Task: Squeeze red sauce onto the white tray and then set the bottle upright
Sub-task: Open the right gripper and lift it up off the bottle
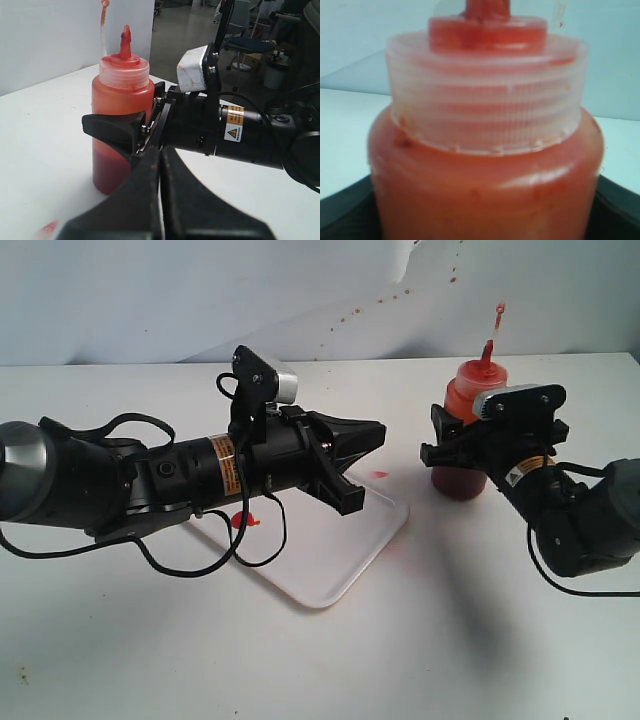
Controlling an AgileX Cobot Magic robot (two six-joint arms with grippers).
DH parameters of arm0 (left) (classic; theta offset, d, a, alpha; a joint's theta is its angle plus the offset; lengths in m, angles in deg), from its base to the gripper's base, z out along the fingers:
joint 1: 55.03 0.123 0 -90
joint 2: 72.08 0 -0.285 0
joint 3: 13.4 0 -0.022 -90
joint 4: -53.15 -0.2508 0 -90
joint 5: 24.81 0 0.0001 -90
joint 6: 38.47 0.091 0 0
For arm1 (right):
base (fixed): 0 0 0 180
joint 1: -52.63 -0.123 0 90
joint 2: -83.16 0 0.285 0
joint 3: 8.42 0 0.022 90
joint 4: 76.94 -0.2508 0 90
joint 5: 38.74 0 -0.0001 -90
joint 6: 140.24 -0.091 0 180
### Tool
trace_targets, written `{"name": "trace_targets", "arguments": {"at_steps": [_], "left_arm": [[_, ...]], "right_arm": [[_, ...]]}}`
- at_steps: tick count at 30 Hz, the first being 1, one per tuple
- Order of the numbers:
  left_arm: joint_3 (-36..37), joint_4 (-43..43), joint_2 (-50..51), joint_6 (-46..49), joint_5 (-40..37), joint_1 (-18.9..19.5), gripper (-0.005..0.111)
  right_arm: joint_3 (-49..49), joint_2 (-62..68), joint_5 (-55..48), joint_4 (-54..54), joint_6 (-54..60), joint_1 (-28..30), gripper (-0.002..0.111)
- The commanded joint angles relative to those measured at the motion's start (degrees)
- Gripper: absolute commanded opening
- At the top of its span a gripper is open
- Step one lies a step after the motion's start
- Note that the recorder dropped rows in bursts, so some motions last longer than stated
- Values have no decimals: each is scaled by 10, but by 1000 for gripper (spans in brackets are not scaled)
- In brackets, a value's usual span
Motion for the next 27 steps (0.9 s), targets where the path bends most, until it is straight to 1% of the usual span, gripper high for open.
{"name": "trace_targets", "arguments": {"at_steps": [1,3,6,7,9,12,13,14,22,27], "left_arm": [[-3,-1,-6,-2,6,0,0],[-3,-1,-6,-2,6,0,0],[-3,-1,-6,-2,6,0,0],[-3,-1,-6,-2,6,0,0],[-3,-1,-6,-2,6,0,0],[-3,-1,-6,-2,6,0,0],[-3,-1,-6,-2,6,0,0],[-3,-1,-6,-2,6,0,0],[-3,-1,-6,-2,6,0,0],[-3,-1,-6,-2,6,0,0]], "right_arm": [[-3,-2,20,8,-1,0,0],[-3,-2,20,8,-1,0,1],[-3,-2,19,20,-10,0,15],[-3,-2,19,31,-17,0,24],[-3,-2,19,41,-20,0,45],[-3,-2,20,35,-20,0,89],[-3,-2,21,35,-20,0,99],[-3,-2,21,35,-18,0,105],[-3,-11,23,35,-18,0,105],[11,-52,21,49,-18,0,105]]}}
